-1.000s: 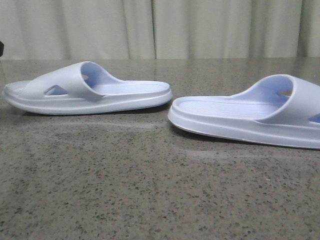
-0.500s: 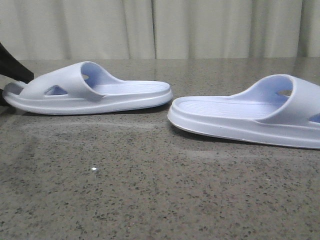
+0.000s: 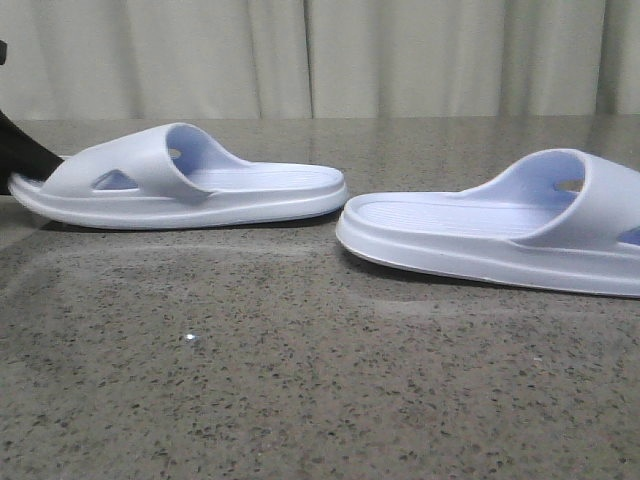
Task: Insert blue slippers together front up
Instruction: 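Lift both slippers and raise the right-held slipper above the other, then slide the right-held slipper over the left-held slipper, nesting them, then lower the nested slippers onto the table and open both grippers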
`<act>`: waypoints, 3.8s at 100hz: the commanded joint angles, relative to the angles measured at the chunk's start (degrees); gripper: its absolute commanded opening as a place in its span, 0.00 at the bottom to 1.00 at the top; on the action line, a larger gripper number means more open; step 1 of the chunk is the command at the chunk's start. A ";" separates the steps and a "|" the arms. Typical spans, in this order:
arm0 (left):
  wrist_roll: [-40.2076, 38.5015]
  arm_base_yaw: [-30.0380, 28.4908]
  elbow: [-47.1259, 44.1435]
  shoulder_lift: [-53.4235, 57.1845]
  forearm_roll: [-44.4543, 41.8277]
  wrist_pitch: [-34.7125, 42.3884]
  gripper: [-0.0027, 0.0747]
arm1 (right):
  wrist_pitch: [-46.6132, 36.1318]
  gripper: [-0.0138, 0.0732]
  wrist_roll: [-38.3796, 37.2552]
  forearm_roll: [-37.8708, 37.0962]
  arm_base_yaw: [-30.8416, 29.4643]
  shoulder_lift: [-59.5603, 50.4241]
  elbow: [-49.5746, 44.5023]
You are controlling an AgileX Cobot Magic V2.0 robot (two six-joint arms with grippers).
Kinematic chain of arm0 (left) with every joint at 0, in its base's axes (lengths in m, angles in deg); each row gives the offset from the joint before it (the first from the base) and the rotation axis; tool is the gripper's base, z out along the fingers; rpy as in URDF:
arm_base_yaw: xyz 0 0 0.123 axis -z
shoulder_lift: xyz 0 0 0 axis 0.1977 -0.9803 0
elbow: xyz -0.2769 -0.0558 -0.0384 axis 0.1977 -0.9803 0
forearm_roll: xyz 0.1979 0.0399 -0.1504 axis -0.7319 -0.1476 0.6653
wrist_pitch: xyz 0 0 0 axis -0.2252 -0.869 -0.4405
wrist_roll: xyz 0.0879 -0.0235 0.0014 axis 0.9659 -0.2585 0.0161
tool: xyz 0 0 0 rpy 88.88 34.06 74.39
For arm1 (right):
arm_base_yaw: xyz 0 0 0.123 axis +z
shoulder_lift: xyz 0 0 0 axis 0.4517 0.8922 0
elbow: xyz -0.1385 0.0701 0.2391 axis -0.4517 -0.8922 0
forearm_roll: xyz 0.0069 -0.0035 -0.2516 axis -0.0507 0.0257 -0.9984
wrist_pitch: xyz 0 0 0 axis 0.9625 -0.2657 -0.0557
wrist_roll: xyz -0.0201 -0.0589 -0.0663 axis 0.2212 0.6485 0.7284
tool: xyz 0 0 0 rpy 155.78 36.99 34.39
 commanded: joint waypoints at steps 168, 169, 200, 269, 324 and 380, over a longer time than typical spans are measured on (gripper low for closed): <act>-3.87 -9.67 -1.65 13.63 6.45 -24.07 0.05 | 15.31 0.04 36.24 50.92 -0.08 3.17 1.45; -3.87 -9.51 -1.65 13.63 6.45 -24.07 0.05 | 15.32 0.04 36.25 50.92 -0.08 3.59 1.51; -3.27 -5.80 -1.65 13.63 10.00 -24.07 0.05 | 16.38 0.04 37.01 50.80 6.32 12.06 8.50; -3.14 -2.46 -1.65 13.63 10.92 -23.65 0.05 | 12.81 0.04 37.01 53.56 22.80 23.37 20.05; -0.14 -7.38 -1.65 13.63 8.71 -17.92 0.05 | 29.18 0.32 35.12 47.39 5.73 21.70 20.05; 9.06 6.01 -1.65 7.75 7.95 0.03 0.06 | 29.18 0.32 34.62 42.21 -0.36 18.24 20.05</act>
